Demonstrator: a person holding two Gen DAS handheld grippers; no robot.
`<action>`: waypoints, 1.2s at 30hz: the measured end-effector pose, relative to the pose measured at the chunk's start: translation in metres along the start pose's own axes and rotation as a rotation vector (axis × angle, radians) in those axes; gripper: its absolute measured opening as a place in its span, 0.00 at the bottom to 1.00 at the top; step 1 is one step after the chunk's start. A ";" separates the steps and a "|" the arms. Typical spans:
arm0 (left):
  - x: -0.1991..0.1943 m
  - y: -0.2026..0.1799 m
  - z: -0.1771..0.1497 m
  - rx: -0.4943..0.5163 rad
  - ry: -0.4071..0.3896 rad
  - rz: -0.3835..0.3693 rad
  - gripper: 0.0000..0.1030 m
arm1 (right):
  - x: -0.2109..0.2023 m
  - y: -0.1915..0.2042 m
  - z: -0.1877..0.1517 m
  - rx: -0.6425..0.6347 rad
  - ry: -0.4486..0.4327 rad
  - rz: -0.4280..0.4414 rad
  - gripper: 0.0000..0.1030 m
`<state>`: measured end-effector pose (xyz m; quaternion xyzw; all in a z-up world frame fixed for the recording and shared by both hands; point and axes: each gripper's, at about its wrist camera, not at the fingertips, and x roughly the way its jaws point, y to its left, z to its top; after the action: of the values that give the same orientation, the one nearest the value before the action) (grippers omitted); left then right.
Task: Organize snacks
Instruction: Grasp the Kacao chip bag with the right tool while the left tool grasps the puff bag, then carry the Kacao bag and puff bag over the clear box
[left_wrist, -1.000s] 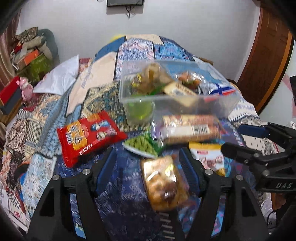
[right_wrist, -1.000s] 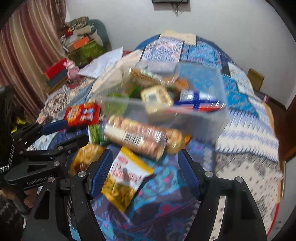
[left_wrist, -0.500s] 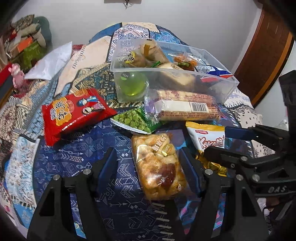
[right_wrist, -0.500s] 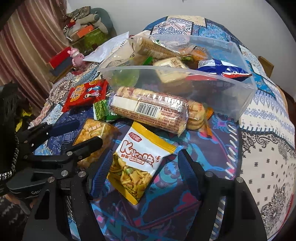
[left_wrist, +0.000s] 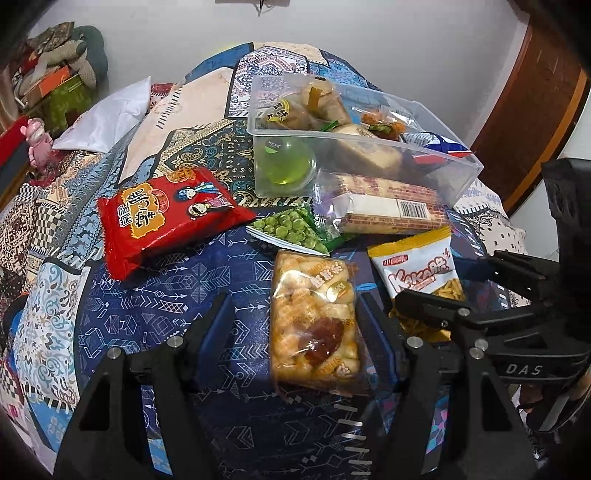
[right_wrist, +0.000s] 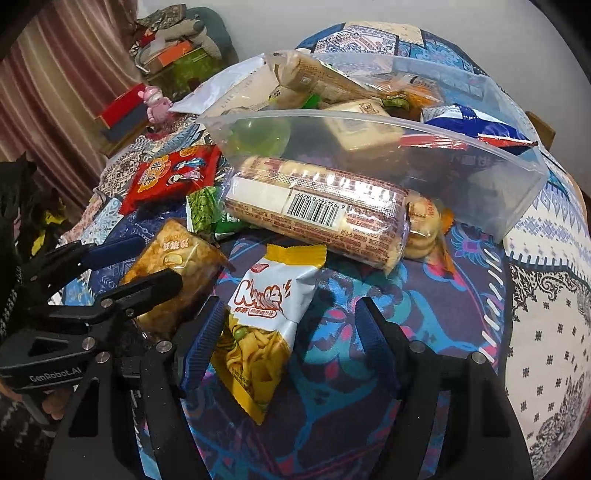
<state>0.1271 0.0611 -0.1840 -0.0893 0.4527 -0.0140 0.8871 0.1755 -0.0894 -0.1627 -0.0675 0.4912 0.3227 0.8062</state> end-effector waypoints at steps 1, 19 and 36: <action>0.001 -0.001 0.000 0.003 0.003 0.000 0.66 | -0.001 0.000 -0.001 -0.008 0.000 0.011 0.49; 0.011 -0.020 -0.006 0.043 -0.003 0.036 0.43 | -0.033 -0.014 -0.004 0.017 -0.067 0.044 0.26; -0.049 -0.036 0.052 0.058 -0.202 0.014 0.43 | -0.088 -0.020 0.021 0.010 -0.233 0.030 0.25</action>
<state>0.1416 0.0384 -0.1090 -0.0612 0.3610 -0.0121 0.9305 0.1755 -0.1363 -0.0827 -0.0182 0.3968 0.3380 0.8532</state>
